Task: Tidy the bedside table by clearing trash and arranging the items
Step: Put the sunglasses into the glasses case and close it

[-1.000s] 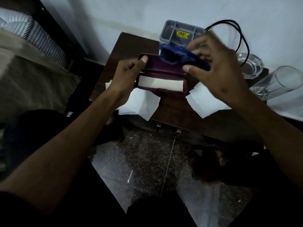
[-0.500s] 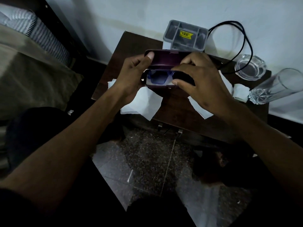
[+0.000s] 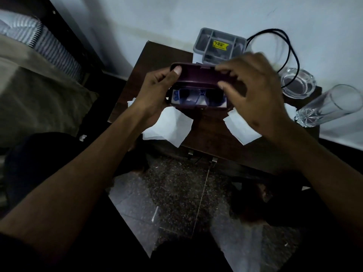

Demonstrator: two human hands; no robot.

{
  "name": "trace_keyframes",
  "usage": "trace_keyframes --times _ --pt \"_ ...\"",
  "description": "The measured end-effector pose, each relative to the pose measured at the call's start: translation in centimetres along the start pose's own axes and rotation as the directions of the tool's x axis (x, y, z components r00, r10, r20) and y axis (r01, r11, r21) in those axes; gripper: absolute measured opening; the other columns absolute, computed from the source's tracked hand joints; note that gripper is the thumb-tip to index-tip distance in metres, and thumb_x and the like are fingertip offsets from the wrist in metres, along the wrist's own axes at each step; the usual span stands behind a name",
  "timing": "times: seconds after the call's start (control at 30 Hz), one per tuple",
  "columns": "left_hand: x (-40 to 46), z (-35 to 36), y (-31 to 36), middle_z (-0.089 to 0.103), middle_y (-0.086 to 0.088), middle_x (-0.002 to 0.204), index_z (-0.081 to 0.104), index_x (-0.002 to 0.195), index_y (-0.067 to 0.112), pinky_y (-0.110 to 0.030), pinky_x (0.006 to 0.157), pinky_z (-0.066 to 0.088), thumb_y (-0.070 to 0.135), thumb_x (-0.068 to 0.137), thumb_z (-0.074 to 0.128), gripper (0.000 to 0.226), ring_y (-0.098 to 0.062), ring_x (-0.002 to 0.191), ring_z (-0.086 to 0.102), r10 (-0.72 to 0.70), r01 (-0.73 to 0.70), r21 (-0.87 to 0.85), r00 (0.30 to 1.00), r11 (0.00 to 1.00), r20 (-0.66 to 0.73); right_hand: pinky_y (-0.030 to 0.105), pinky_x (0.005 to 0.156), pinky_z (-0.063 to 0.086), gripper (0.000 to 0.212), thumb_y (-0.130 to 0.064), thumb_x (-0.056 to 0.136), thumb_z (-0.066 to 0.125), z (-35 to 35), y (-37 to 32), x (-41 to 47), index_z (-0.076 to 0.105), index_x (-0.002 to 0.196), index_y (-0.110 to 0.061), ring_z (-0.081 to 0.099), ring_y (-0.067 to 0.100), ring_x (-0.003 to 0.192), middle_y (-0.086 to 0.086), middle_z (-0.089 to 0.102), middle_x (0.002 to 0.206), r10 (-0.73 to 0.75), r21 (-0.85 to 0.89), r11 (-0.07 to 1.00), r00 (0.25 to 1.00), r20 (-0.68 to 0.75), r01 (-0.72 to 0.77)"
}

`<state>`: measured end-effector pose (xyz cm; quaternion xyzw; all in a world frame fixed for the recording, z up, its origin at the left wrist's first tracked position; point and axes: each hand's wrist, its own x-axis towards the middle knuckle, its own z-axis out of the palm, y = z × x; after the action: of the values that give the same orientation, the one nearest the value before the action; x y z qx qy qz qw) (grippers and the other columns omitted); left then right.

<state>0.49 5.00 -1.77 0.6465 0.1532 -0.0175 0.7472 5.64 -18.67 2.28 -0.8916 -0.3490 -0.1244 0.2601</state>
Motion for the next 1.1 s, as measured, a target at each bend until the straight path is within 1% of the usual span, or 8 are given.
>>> trace_keyframes --times 0.07,0.2,0.33,0.5,0.7,0.8,0.97,1.1 --pt "0.1 0.0 0.0 0.074 -0.022 0.126 0.073 0.124 0.011 -0.052 0.087 0.066 0.028 0.113 0.053 0.029 -0.039 0.116 0.074 -0.007 0.007 -0.008 1.000 1.000 0.013 0.015 0.097 0.036 0.047 -0.031 0.094 0.076 -1.1 0.1 0.5 0.064 0.136 -0.015 0.054 0.023 0.119 0.006 0.063 0.131 0.043 0.011 0.999 0.998 -0.034 -0.043" --pt "0.2 0.1 0.0 0.071 -0.026 0.133 0.070 0.132 0.005 -0.054 0.093 0.064 0.028 0.113 0.052 0.035 -0.039 0.116 0.074 -0.031 0.031 -0.019 0.999 0.999 0.040 0.033 0.115 0.035 0.090 -0.060 0.085 0.078 -1.0 0.9 0.4 0.037 0.158 -0.026 0.040 0.018 0.142 0.000 0.044 0.158 0.105 0.026 0.993 0.963 0.250 -0.115" --pt "0.3 -0.1 -0.1 0.070 -0.026 0.136 0.069 0.135 0.005 -0.058 0.098 0.062 0.029 0.113 0.053 0.036 -0.043 0.123 0.071 -0.061 0.062 -0.033 0.997 0.998 0.055 0.043 0.118 0.042 0.104 -0.069 0.078 0.078 0.4 1.1 -0.3 0.035 0.159 -0.022 0.043 0.022 0.141 0.002 0.042 0.158 0.022 0.026 0.999 0.949 0.316 -0.032" --pt "0.2 -0.4 -0.1 0.070 -0.024 0.134 0.063 0.140 0.000 -0.043 0.087 0.065 0.017 0.113 0.045 0.036 -0.036 0.116 0.073 -0.071 0.082 -0.097 0.991 0.992 0.114 0.039 0.107 0.047 0.083 -0.048 0.082 0.083 1.1 1.1 -0.4 0.046 0.150 -0.018 0.051 0.025 0.129 0.004 0.052 0.145 -0.017 0.000 1.000 0.969 0.248 0.018" --pt "0.0 -0.7 0.7 0.058 -0.021 0.131 0.049 0.149 -0.007 -0.048 0.102 0.059 0.015 0.104 0.045 0.050 -0.042 0.115 0.070 -0.027 0.098 -0.222 0.952 0.970 0.304 0.034 0.092 0.047 0.050 -0.027 0.089 0.081 2.0 1.3 -0.8 0.061 0.134 -0.015 0.058 0.025 0.111 0.004 0.065 0.128 -0.030 0.039 0.999 0.985 0.172 0.024" --pt "-0.2 -0.1 0.5 0.063 -0.016 0.127 0.057 0.143 -0.002 -0.045 0.097 0.062 0.007 0.102 0.059 0.042 -0.036 0.113 0.072 0.040 -0.012 -0.096 0.955 0.995 0.294 0.024 0.091 0.039 0.048 -0.027 0.090 0.080 1.9 1.2 -0.7 0.063 0.133 -0.015 0.058 0.022 0.112 0.003 0.066 0.127 0.021 0.049 0.998 0.988 0.154 -0.029" --pt "-0.1 0.2 -0.3 0.067 -0.018 0.121 0.069 0.126 0.004 -0.051 0.086 0.066 0.000 0.090 0.081 0.038 -0.022 0.104 0.071 0.193 -0.234 0.180 0.957 0.956 0.216 0.035 0.094 0.048 0.045 -0.024 0.086 0.083 2.1 0.7 -0.9 0.067 0.128 -0.013 0.060 0.024 0.112 0.004 0.069 0.124 0.035 0.067 0.997 0.990 0.137 -0.045" --pt "0.0 0.1 -0.6 0.071 -0.025 0.122 0.071 0.126 0.000 -0.050 0.082 0.067 0.004 0.090 0.083 0.039 -0.026 0.102 0.072 0.246 -0.294 0.248 0.947 0.923 0.206 0.030 0.094 0.046 0.042 -0.023 0.086 0.082 2.3 0.9 -0.9 0.068 0.125 -0.015 0.061 0.022 0.113 0.001 0.069 0.121 0.059 0.089 0.993 0.988 0.146 -0.073"
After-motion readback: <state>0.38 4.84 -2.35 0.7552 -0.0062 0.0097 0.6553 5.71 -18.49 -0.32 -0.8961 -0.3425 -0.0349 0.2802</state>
